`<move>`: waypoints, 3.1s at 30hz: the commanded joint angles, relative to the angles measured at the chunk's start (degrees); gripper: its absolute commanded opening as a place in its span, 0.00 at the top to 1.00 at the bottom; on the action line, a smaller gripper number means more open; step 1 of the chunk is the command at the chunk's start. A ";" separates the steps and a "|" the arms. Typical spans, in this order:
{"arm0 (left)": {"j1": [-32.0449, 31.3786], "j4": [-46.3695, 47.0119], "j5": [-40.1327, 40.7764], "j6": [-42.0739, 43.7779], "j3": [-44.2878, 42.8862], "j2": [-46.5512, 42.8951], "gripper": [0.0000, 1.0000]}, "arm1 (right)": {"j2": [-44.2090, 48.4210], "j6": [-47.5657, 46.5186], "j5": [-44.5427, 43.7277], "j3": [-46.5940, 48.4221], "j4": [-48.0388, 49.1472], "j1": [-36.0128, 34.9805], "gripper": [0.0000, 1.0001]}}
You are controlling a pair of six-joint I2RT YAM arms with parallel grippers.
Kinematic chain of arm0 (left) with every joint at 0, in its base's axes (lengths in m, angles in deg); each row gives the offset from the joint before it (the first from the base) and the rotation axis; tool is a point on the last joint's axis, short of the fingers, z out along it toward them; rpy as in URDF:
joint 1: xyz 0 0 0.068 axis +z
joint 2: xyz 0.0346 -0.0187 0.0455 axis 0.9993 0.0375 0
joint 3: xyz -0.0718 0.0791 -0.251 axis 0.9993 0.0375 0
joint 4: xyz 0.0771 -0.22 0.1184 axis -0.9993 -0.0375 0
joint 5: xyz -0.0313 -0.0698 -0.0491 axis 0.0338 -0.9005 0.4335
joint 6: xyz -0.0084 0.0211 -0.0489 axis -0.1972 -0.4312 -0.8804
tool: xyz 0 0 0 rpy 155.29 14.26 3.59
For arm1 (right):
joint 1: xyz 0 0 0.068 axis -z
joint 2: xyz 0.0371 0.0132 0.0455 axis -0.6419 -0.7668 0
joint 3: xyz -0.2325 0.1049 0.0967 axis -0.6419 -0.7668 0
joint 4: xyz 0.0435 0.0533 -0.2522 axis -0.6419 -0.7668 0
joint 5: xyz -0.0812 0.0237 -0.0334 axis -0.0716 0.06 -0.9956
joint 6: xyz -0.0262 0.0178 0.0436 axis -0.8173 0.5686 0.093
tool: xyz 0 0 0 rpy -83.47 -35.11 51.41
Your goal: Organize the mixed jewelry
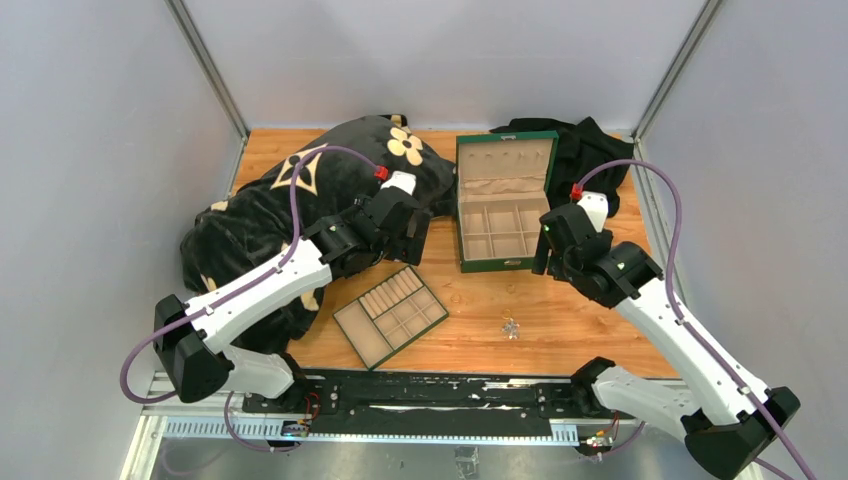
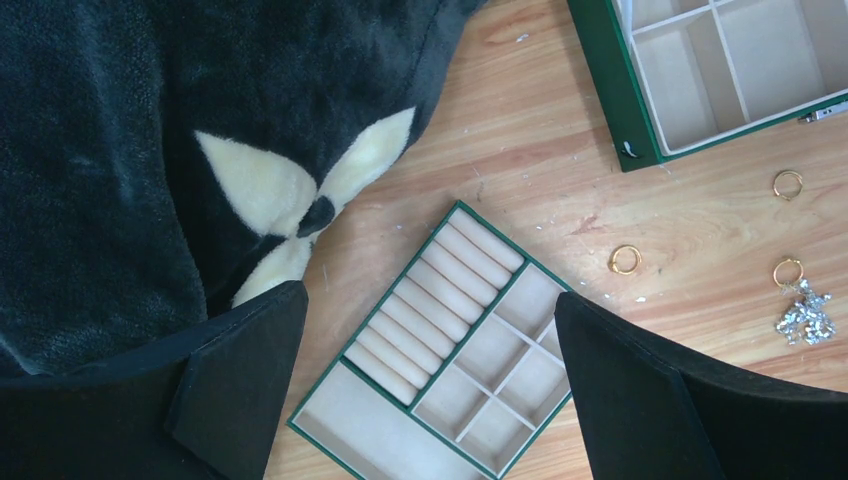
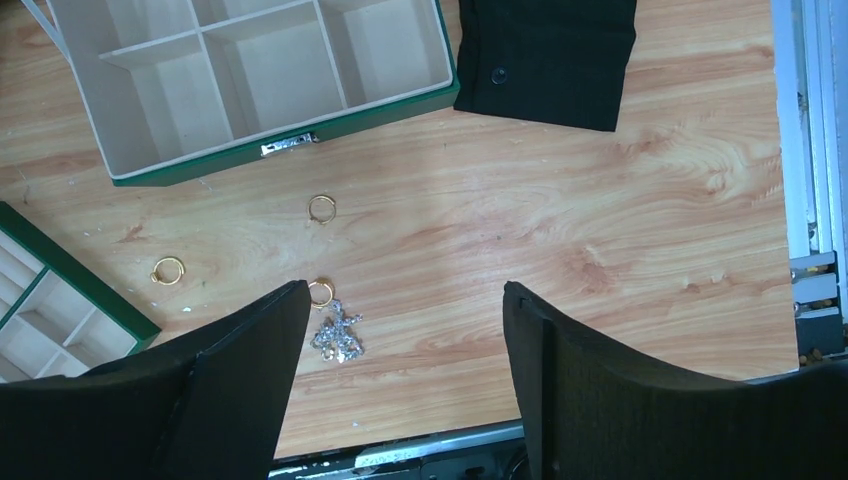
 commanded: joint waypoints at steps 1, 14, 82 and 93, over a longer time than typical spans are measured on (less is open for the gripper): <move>-0.41 0.75 1.37 0.62 0.11 -1.79 0.00 | -0.21 0.85 0.76 -0.83 -0.36 -0.59 0.26; -0.39 2.41 0.29 4.13 1.09 -3.41 0.00 | -4.06 -4.02 10.85 -1.66 2.95 -1.11 0.07; -0.40 8.69 -4.60 5.19 6.26 -4.02 0.00 | -16.77 -2.46 16.06 -28.60 26.82 -13.24 0.70; -0.45 8.95 -4.86 4.85 6.29 -3.59 0.00 | -8.23 -1.79 14.18 -26.24 17.70 -13.24 0.94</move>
